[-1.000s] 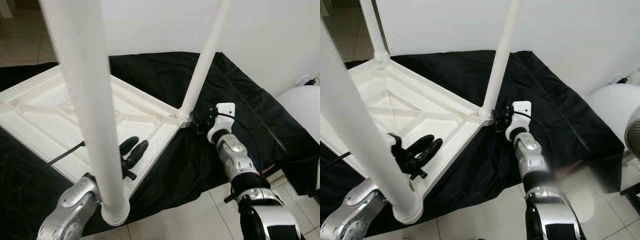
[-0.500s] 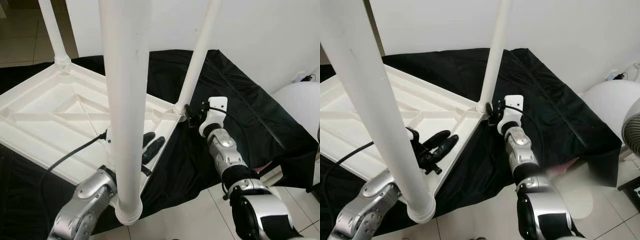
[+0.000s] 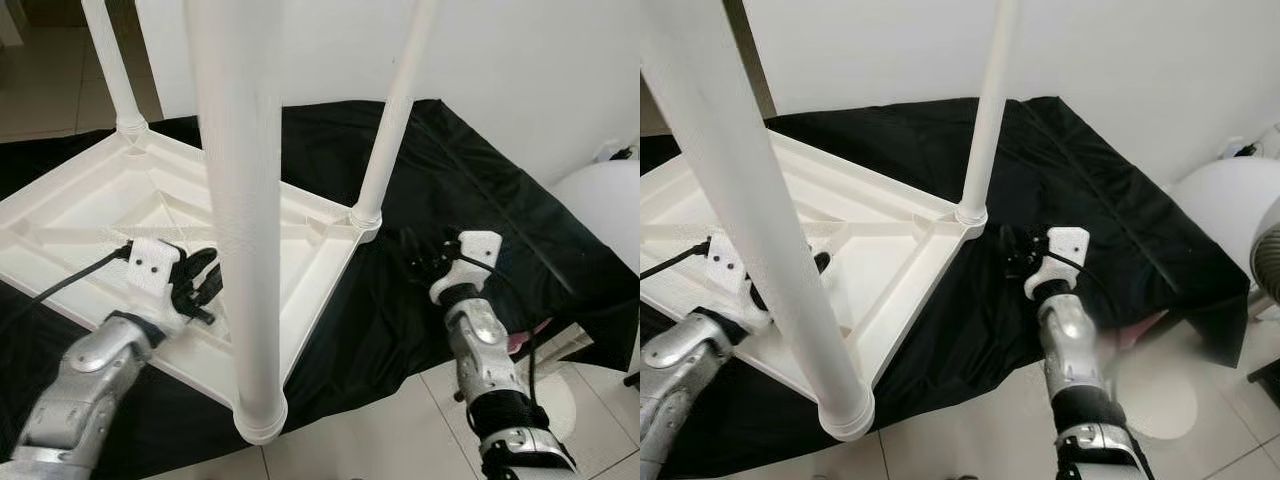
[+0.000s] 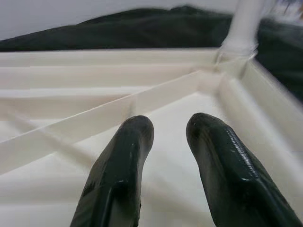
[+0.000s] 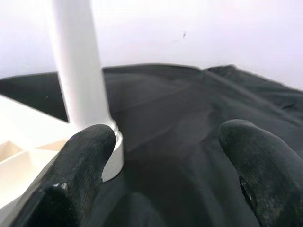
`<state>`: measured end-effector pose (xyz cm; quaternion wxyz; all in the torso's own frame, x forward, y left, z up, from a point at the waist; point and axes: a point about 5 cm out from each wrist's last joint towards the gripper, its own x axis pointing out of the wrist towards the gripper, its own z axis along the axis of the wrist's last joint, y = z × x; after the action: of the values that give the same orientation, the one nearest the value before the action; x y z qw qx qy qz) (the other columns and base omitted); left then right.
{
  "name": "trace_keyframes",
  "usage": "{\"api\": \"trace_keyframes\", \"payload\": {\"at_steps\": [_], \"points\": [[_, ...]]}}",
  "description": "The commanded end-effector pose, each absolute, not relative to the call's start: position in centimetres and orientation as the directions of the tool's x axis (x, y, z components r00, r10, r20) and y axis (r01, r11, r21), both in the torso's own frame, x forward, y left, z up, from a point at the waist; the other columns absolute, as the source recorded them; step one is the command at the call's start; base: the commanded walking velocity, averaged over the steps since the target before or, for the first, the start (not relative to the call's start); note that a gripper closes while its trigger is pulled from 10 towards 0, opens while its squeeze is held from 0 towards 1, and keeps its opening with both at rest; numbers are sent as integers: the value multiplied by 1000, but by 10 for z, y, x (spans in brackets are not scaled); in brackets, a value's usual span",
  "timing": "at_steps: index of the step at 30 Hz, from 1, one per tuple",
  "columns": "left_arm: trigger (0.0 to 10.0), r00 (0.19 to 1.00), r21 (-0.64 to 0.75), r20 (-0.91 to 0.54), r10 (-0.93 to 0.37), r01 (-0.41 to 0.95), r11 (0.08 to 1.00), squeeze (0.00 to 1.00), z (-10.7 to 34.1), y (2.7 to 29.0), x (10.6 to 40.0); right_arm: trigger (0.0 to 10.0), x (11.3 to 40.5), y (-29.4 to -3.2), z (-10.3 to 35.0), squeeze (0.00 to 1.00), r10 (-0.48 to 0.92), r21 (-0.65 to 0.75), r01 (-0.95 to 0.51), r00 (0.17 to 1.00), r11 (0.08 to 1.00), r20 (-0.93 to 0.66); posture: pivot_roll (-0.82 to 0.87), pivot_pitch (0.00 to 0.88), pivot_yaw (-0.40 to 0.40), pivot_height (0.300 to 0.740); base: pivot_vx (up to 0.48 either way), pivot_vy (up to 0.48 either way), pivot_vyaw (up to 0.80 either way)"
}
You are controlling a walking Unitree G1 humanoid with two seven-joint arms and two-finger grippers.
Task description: Building children table
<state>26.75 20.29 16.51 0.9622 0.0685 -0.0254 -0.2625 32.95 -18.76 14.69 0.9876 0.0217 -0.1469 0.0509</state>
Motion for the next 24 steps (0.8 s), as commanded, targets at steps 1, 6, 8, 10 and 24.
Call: {"api": "trace_keyframes", "payload": {"at_steps": [1,6,8,10,24], "points": [[10000,814,159,-28,-581,577,801,0,160,208,262,10000,326,-194,142,0,76,33,-89,959,996,271,52,93,-10,740,0,0,0],[10000,795,149,-59,-604,606,782,0,158,222,253,10000,319,-201,140,0,63,13,-69,962,998,265,31,86,2,740,0,0,0],[10000,781,138,-60,-621,623,770,0,159,225,250,10000,316,-203,138,0,61,5,-65,964,998,259,31,86,2,740,0,0,0],[10000,720,139,-75,-690,693,708,0,162,223,239,10000,313,-206,137,0,56,1,-58,966,998,251,25,85,-3,740,0,0,0],[10000,617,209,-254,-745,787,581,1000,149,226,233,10000,309,-207,134,0,59,-17,-56,974,998,219,39,74,-15,740,0,0,0]]}}
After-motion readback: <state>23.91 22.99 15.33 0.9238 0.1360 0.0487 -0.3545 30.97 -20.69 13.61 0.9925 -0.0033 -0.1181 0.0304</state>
